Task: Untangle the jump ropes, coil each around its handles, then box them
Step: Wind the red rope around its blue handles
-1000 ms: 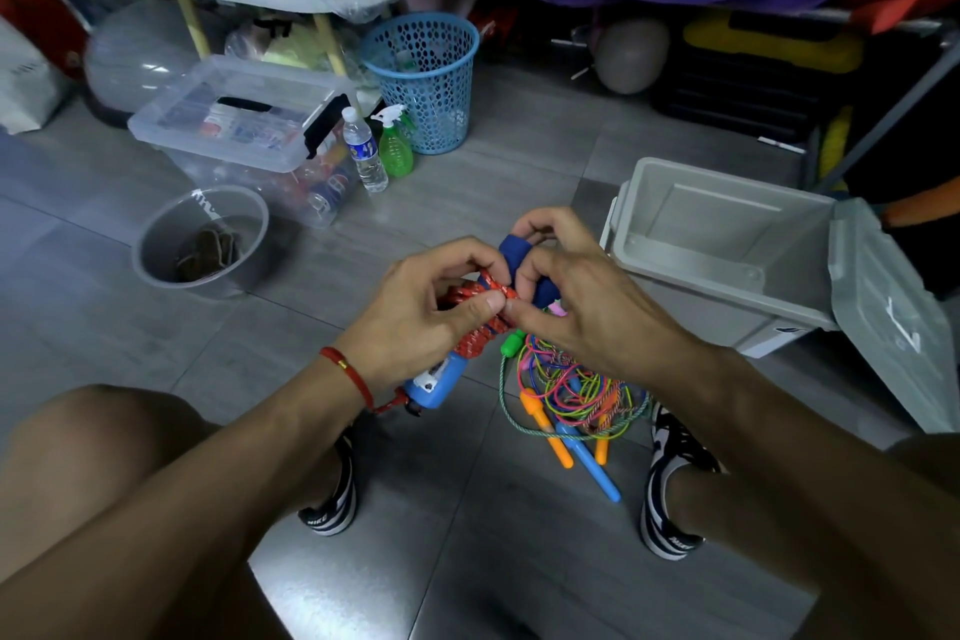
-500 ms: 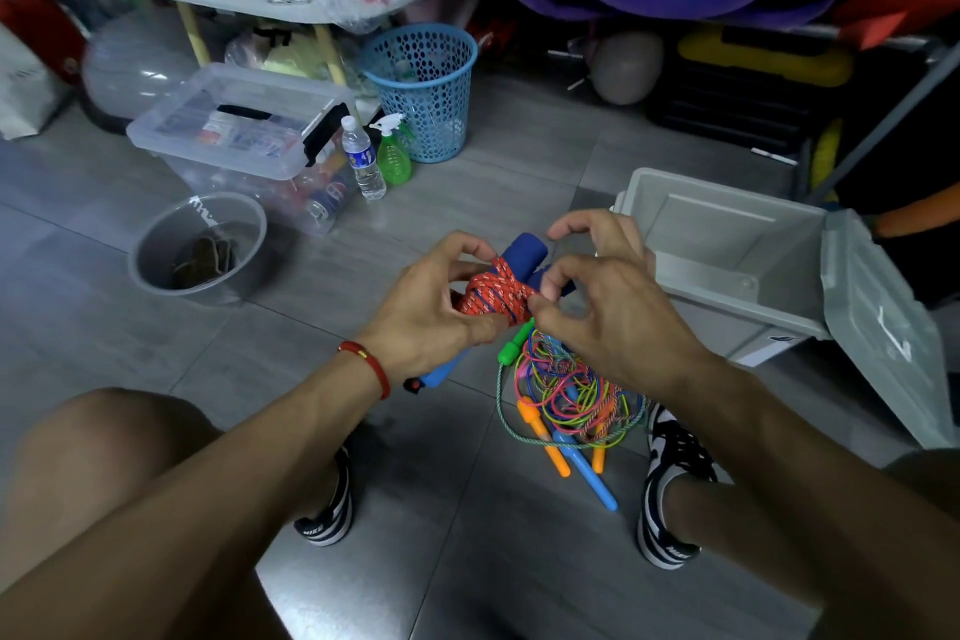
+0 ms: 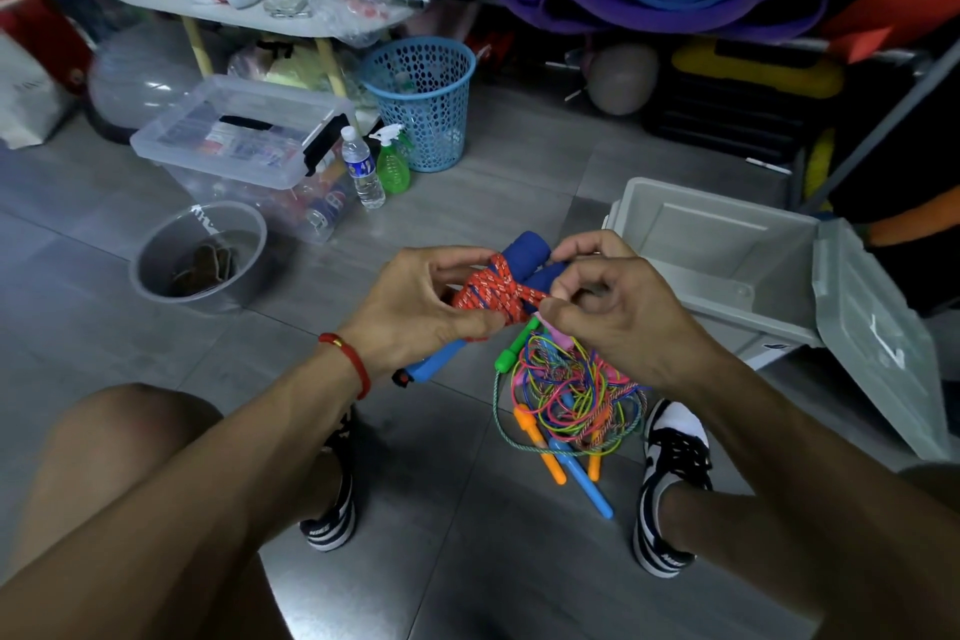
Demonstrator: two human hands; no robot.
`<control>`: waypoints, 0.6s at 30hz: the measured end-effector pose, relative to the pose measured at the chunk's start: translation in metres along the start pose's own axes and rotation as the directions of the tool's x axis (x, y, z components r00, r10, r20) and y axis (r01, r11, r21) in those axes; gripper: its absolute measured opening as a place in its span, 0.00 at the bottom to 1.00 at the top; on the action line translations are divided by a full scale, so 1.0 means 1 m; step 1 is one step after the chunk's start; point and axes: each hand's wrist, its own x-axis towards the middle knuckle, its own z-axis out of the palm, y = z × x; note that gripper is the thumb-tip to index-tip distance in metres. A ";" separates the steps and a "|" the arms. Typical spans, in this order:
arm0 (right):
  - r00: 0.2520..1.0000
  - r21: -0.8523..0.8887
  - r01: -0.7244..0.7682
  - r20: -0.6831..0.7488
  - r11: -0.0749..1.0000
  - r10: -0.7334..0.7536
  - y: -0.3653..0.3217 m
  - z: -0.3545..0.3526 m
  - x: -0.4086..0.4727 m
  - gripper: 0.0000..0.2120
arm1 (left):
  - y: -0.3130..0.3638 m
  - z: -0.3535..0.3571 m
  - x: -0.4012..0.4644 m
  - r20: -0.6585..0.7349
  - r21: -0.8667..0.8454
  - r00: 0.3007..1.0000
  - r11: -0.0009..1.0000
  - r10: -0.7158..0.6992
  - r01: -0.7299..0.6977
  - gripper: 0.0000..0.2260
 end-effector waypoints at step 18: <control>0.992 -0.615 0.107 0.016 0.781 -0.123 -0.012 -0.072 -0.009 0.29 | 0.041 0.034 0.020 0.179 0.703 0.978 0.682 0.107 -0.203 0.21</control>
